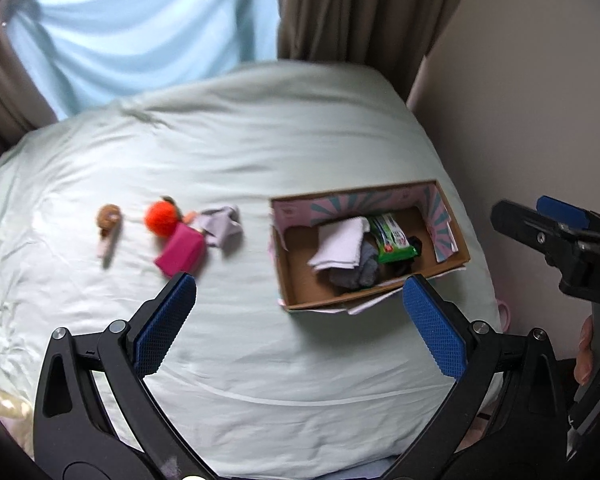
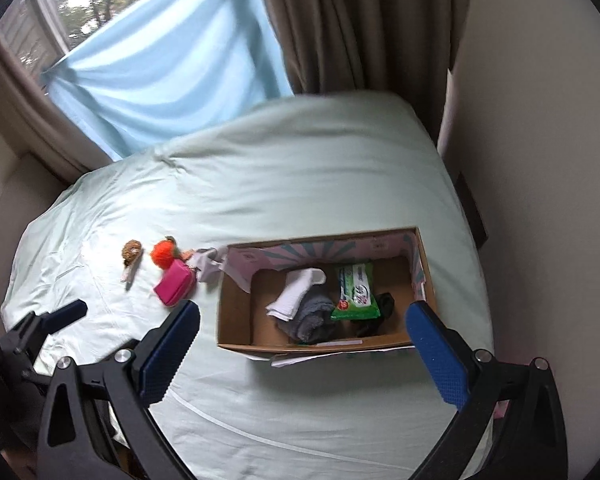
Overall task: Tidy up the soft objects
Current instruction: 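Lift both tools away from the box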
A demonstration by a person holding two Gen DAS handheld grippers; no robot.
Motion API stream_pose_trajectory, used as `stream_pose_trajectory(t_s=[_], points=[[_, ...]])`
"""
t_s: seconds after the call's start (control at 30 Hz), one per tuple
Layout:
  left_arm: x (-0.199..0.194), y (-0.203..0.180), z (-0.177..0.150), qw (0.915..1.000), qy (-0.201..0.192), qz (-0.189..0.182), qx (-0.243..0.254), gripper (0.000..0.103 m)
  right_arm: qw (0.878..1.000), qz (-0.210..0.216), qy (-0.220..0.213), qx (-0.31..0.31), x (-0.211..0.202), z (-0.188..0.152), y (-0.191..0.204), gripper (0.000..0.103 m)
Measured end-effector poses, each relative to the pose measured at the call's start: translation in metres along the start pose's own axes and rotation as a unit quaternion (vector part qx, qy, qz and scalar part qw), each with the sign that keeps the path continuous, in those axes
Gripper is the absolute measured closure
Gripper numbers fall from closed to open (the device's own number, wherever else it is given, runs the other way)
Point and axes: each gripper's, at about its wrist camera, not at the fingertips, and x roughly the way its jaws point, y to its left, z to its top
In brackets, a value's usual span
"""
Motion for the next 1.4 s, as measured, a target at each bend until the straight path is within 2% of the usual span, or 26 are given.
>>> stream_pose_trajectory(t_s=[0.13,0.27,0.47,0.8,1.0,1.2,1.4], points=[[-0.035,0.026,-0.007,0.9987,-0.046,0.018,-0.006,0.0,0.999,0.003,-0.029,-0.019,-0.024,-0.007,0.023,0.0],[-0.065,0.054,-0.017,0.9956,-0.086,0.032,-0.021,0.0,0.997,-0.004,-0.076,-0.03,-0.048,-0.016,0.049,0.0],[-0.096,0.104,-0.032,0.9907,-0.123,0.04,-0.044,0.0,0.993,-0.004,-0.116,-0.033,-0.063,-0.026,0.091,0.0],[-0.12,0.203,-0.05,0.988,-0.137,0.041,-0.058,0.0,0.991,-0.022,-0.134,-0.003,-0.065,-0.045,0.168,0.0],[-0.122,0.258,-0.051,0.9883,-0.136,0.033,-0.061,0.0,0.989,-0.027,-0.141,0.014,-0.061,-0.047,0.212,0.0],[-0.108,0.316,-0.048,0.989,-0.135,0.045,-0.041,0.0,0.987,-0.036,-0.154,0.026,-0.044,-0.045,0.262,0.0],[-0.079,0.365,-0.041,0.9904,-0.128,0.048,-0.023,0.0,0.984,-0.049,-0.164,0.053,-0.017,-0.042,0.294,0.0]])
